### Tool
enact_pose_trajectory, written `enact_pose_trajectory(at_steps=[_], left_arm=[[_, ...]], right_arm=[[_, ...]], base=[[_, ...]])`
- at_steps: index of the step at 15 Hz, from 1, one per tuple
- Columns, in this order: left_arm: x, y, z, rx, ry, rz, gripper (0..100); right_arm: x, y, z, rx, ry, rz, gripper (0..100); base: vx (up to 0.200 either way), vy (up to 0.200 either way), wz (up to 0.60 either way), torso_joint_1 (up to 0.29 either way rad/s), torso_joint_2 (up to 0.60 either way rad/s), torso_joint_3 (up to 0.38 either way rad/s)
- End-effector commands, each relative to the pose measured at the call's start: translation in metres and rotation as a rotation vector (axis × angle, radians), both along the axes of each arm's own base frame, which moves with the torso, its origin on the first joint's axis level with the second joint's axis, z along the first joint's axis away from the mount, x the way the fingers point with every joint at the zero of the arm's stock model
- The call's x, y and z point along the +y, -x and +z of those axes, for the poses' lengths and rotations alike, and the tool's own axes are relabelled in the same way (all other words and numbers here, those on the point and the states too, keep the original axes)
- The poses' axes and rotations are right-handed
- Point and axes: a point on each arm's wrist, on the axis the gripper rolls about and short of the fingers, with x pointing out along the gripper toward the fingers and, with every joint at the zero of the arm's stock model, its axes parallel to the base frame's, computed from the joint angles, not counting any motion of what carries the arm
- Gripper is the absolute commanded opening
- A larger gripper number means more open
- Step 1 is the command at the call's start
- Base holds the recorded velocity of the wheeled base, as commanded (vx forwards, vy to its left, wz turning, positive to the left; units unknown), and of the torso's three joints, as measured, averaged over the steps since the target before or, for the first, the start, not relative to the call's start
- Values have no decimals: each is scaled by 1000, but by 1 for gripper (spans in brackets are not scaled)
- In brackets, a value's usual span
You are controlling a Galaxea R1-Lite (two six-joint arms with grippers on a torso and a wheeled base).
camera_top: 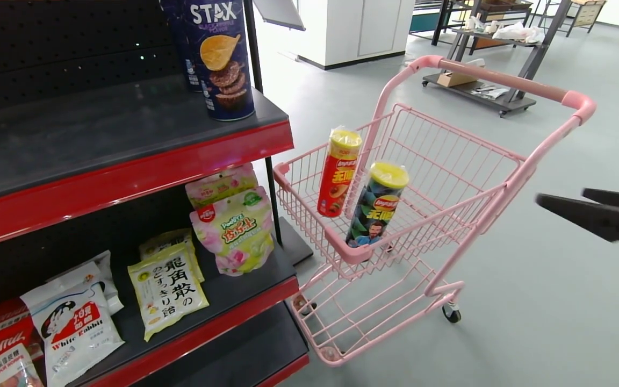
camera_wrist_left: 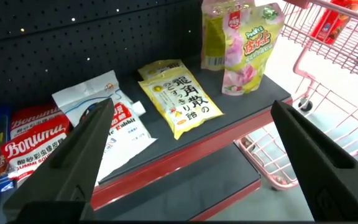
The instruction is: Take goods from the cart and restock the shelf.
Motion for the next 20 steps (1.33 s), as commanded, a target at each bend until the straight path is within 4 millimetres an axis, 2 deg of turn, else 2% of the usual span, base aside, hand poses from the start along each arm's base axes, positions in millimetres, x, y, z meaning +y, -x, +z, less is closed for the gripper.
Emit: enact_pose_trajectory(at_steps=[1,3,6,8,14,20], left_arm=[[0,0,0,1,0,0,100],[0,0,0,1,0,0,100],[0,0,0,1,0,0,100],[0,0,0,1,0,0,100],[0,0,0,2,0,0,100],[0,0,0,2,0,0,100]], right_arm=[[56,-126,-54,107,-2,129,100],[65,-145,-69,129,5,123,100],[76,-161,-71,127,4,141,100],[82,-166,-74,130,3,151,100],[101,-163,-81,155,5,203,100],[113,-193,-95,158,7,204,100]], base=[[0,0,0,0,0,0],[0,0,0,0,0,0],[0,0,0,0,0,0],[0,0,0,0,0,0],[0,0,0,0,0,0],[0,0,0,0,0,0]])
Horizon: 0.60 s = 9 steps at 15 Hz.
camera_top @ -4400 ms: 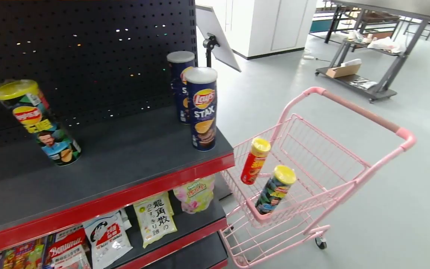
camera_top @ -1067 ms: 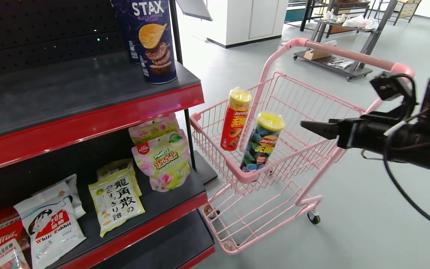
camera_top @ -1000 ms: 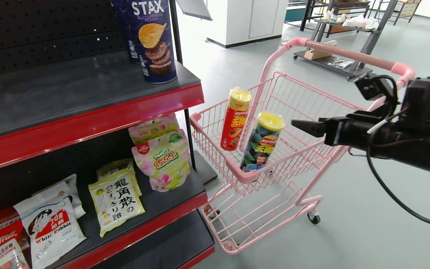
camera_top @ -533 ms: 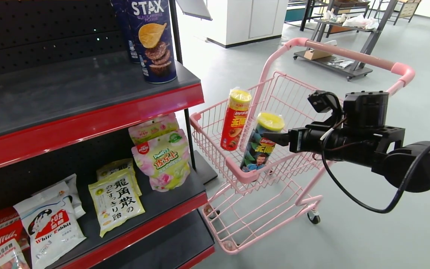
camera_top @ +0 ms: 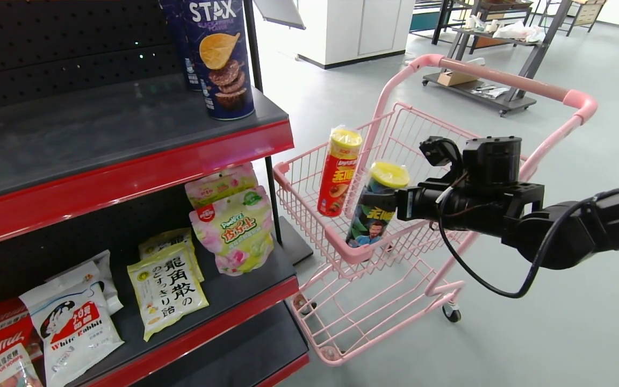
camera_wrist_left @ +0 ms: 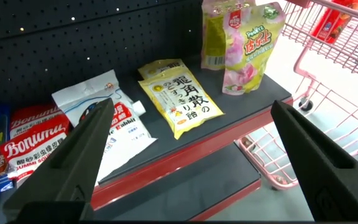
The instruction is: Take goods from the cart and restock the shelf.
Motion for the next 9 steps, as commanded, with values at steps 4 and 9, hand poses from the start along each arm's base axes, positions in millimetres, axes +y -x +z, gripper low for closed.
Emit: enact_pose_trajectory(at_steps=[4,9], left_arm=[[0,0,0,1,0,1,100],[0,0,0,2,0,1,100]], right_arm=[[1,-21,-5,-11,-1,-23,100],[8,-22,-11,2,2,-6,100]], base=[[0,0,0,0,0,0],[0,0,0,0,0,0]])
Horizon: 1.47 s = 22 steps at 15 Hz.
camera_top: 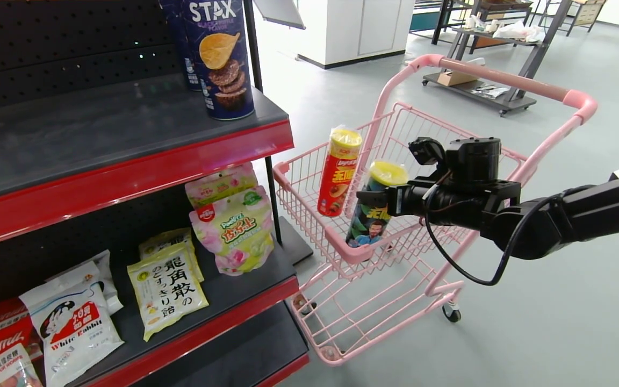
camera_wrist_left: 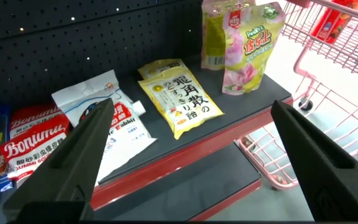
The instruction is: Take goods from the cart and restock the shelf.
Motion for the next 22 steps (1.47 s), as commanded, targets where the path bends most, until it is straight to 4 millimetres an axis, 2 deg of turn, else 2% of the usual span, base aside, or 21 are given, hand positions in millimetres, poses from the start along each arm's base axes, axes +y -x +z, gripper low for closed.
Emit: enact_pose_trajectory(at_steps=[1,4,5,8,9,11,12,14,15,16,17,18,19,20,22], left_arm=[[0,0,0,1,1,1,100],[0,0,0,1,1,1,100],[0,0,0,3,1,1,100],[0,0,0,3,1,1,100],[0,0,0,1,1,1,100],[0,0,0,1,1,1,100],[0,0,0,1,1,1,100],[0,0,0,1,1,1,100],[0,0,0,1,1,1,100],[0,0,0,3,1,1,100],[0,0,0,1,1,1,100],[0,0,0,1,1,1,100],[0,0,0,1,1,1,100],[0,0,0,1,1,1,100],[0,0,0,1,1,1,100]], right_arm=[[3,-1,-4,8,3,6,100],[6,-3,-13,21,11,4,100],[6,-4,-12,4,6,-9,0],[4,1,-8,2,-5,-18,0],[1,6,3,-23,-8,-35,0],[-9,23,45,-118,-40,-62,0],[-12,30,60,-152,-49,-63,0],[-26,65,123,-286,-84,-63,0],[-33,83,143,-321,-74,-64,0],[-39,99,154,-330,-60,-71,0],[-51,138,166,-302,-14,-97,0],[-57,159,165,-267,32,-118,0],[-59,168,165,-256,58,-124,0],[-69,191,157,-209,103,-117,0],[-72,213,144,-191,110,-75,0]], base=[[0,0,0,0,0,0],[0,0,0,0,0,0],[0,0,0,0,0,0],[0,0,0,0,0,0],[0,0,0,0,0,0],[0,0,0,0,0,0],[0,0,0,0,0,0],[0,0,0,0,0,0],[0,0,0,0,0,0],[0,0,0,0,0,0],[0,0,0,0,0,0],[0,0,0,0,0,0],[0,0,0,0,0,0],[0,0,0,0,0,0],[-100,0,0,-1,-1,4]])
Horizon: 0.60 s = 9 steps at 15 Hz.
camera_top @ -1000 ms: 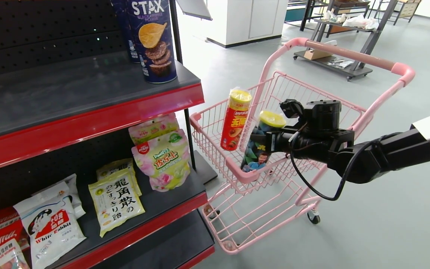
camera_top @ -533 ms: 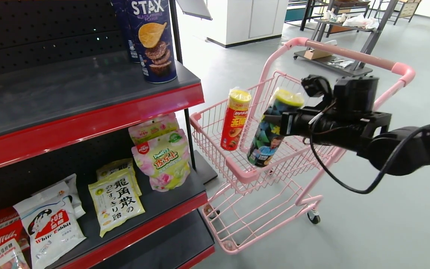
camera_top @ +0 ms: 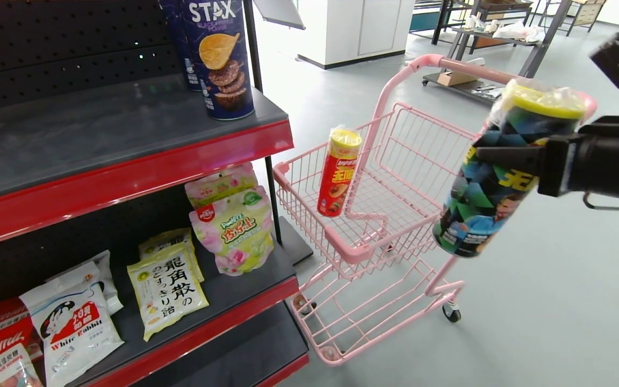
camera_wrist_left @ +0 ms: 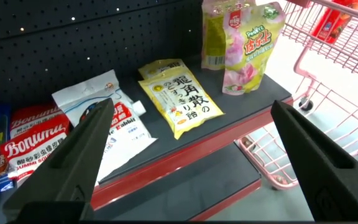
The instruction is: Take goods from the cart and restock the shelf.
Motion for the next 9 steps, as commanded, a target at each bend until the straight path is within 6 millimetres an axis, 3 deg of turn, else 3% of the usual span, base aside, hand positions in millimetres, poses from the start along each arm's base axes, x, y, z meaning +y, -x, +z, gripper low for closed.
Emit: enact_pose_trajectory(at_steps=[1,5,9], left_arm=[[0,0,0,1,1,1,100],[0,0,0,1,1,1,100],[0,0,0,2,1,1,100]], right_arm=[[-6,53,0,-49,-14,91,0],[13,63,-13,-12,7,223,0],[31,48,-28,-19,22,232,0]], base=[[-200,0,0,7,7,2],[-200,0,0,5,5,5],[-200,0,0,1,5,1]])
